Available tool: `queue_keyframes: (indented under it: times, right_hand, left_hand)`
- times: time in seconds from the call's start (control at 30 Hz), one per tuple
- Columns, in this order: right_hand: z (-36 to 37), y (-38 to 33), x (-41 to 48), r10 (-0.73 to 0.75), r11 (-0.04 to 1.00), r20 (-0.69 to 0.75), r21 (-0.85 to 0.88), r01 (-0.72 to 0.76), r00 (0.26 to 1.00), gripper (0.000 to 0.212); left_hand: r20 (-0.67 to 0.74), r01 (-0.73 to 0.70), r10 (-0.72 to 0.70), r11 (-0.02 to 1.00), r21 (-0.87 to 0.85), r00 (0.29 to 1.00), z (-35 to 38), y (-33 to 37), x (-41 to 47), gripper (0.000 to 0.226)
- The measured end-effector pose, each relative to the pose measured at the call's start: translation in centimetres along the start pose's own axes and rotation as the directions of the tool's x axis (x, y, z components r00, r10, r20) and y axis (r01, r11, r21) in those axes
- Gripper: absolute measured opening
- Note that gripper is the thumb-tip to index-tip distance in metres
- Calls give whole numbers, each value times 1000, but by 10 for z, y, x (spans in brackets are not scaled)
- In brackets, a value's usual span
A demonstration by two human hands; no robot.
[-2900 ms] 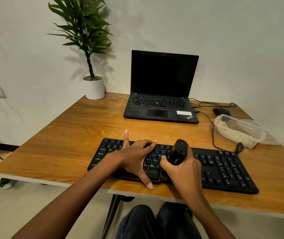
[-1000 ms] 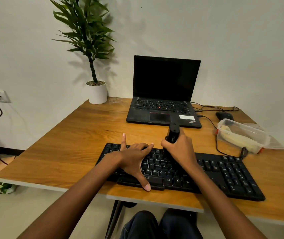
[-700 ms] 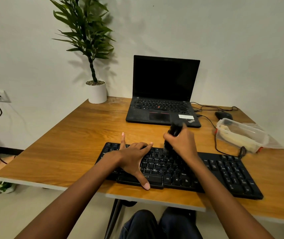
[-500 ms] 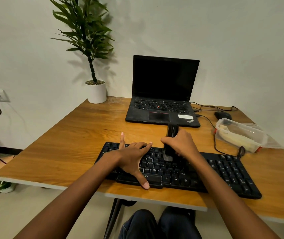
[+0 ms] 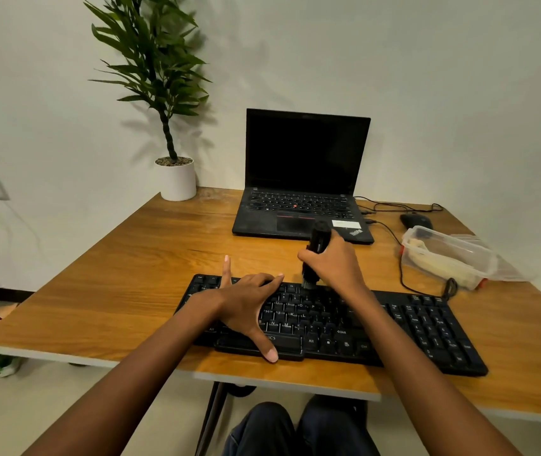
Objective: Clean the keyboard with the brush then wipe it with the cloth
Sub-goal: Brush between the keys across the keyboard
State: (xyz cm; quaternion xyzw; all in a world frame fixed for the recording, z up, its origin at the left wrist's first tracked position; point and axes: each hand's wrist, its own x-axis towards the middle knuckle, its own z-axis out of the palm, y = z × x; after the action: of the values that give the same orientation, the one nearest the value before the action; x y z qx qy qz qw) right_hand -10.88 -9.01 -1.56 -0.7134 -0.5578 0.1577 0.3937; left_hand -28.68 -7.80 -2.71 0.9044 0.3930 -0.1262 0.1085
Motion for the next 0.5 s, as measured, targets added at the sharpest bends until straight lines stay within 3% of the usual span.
queue_keyframes:
  times: [0.1, 0.27, 0.4, 0.5]
  right_hand:
    - [14, 9, -14, -17, 1000, -20, -15, 17, 1000, 30]
    - [5, 7, -7, 55, 998, 134, -51, -49, 989, 23]
    - [0, 4, 1, 0, 999, 0, 38, 0, 1000, 26]
    - [9, 7, -9, 9, 1000, 31, -12, -9, 999, 30]
  left_hand:
    - [1, -4, 4, 1000, -8, 1000, 1, 0, 0, 130]
    - [11, 2, -2, 1000, -15, 1000, -1, 1, 0, 130]
    - [11, 1, -1, 1000, -13, 1000, -1, 1, 0, 130]
    - [19, 4, -4, 1000, -21, 1000, -1, 1, 1, 130]
